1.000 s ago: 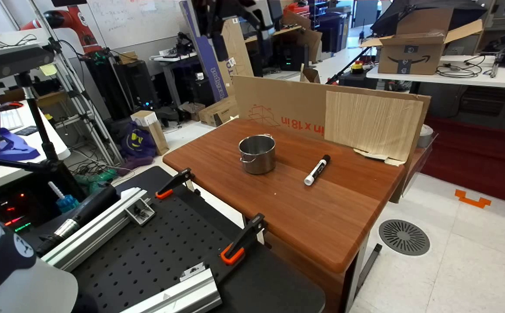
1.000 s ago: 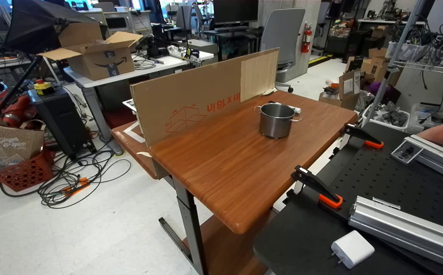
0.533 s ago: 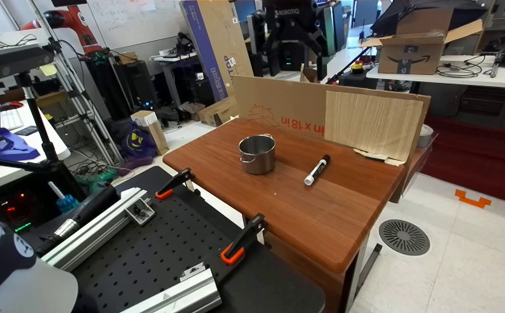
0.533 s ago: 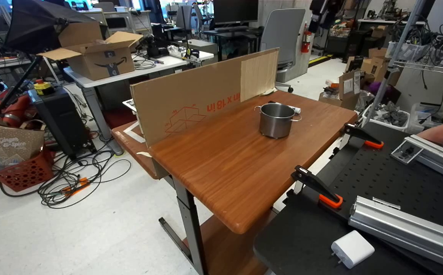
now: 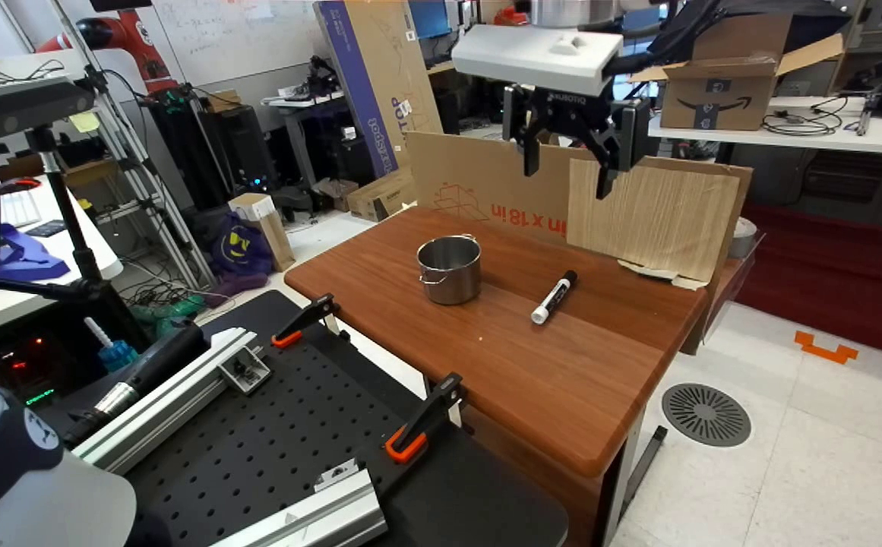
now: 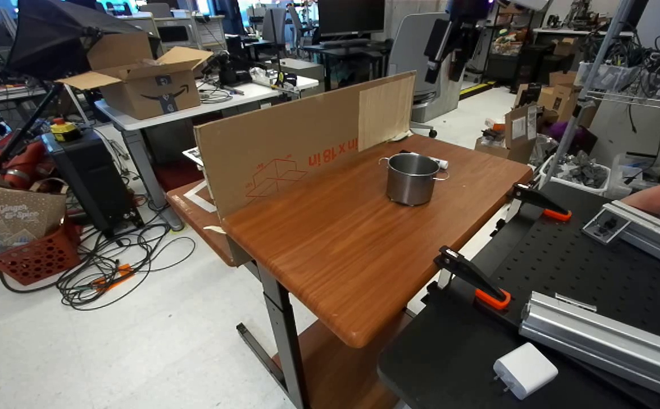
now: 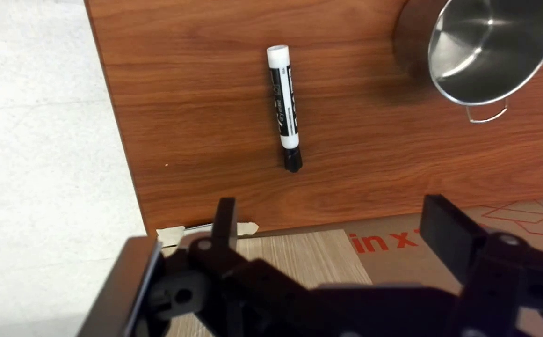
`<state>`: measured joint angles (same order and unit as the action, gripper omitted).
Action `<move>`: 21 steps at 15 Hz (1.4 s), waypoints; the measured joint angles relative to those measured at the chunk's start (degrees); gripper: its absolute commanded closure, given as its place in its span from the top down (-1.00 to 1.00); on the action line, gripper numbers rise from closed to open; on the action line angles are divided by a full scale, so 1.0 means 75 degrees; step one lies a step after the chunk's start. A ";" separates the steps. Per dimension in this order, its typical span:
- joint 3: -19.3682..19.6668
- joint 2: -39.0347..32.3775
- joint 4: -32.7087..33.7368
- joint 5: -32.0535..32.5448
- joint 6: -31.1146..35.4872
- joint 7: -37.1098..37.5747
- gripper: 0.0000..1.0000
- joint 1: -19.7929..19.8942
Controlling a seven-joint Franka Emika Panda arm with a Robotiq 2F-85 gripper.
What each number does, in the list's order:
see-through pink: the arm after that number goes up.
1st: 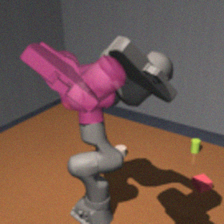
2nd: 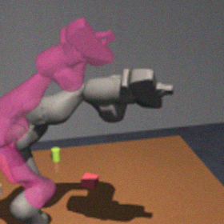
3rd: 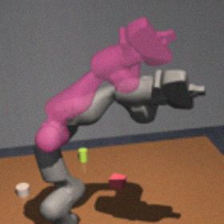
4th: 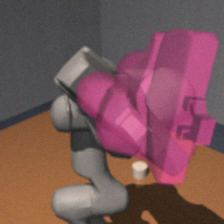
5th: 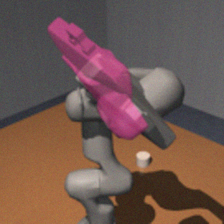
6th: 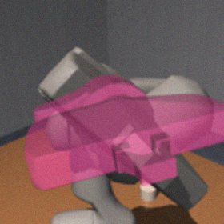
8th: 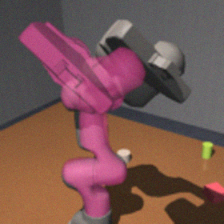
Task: Put the marker in the pot
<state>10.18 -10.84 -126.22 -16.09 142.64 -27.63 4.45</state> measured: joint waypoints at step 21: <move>-0.1244 -0.3323 0.2102 -0.0145 0.0060 0.0433 1.00 0.1152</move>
<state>0.85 -35.77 -110.46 -17.17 143.09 -24.38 13.09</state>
